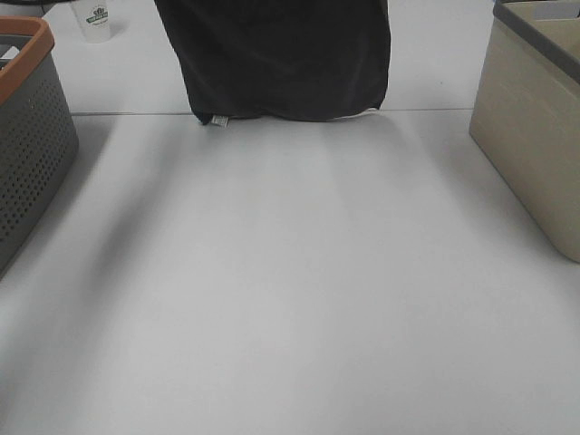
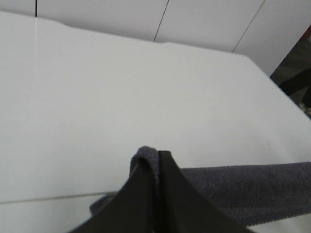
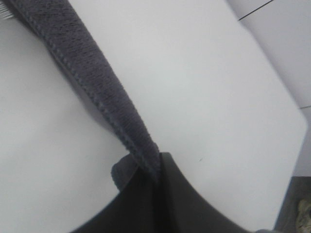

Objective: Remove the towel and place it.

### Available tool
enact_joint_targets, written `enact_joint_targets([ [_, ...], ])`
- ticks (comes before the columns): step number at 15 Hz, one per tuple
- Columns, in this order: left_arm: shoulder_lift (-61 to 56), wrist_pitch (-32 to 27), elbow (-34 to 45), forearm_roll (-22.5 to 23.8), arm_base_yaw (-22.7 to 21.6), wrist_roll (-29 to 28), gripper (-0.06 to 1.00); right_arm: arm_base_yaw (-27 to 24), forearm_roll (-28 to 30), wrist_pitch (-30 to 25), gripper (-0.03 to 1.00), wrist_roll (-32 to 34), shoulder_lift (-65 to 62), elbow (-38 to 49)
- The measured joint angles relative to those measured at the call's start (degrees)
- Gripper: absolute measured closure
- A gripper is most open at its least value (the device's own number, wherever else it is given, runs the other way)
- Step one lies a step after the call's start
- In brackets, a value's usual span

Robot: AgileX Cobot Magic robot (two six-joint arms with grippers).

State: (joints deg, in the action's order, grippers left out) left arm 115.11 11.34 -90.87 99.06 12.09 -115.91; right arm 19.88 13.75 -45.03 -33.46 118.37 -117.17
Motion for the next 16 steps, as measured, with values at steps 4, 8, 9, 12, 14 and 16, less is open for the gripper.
enact_joint_targets([
  [4,-5.96,-2.75,14.09,-1.09,2.35,5.39,0.94,0.00,-5.56,2.01,0.95,0.00,-3.50,20.11],
  [8,-10.60,-4.93,27.73,-3.61,4.30,5.67,0.94,0.11,-11.23,10.08,0.95,-1.72,-11.06,38.22],
  [9,-10.89,-4.93,30.54,-4.47,4.93,5.67,0.94,0.11,-12.61,11.46,0.95,-2.64,-11.80,42.74],
  [12,-10.94,-4.41,36.50,-9.17,5.39,5.61,0.94,0.11,-18.11,15.07,0.95,-6.53,-12.38,51.80],
  [14,-10.26,-2.46,38.85,-9.68,5.39,5.67,0.94,0.11,-23.43,18.74,0.95,-11.23,-12.43,57.01],
  [16,-7.33,1.09,39.19,-9.68,5.21,5.84,0.94,0.06,-25.90,21.54,0.95,-14.44,-12.43,60.68],
])
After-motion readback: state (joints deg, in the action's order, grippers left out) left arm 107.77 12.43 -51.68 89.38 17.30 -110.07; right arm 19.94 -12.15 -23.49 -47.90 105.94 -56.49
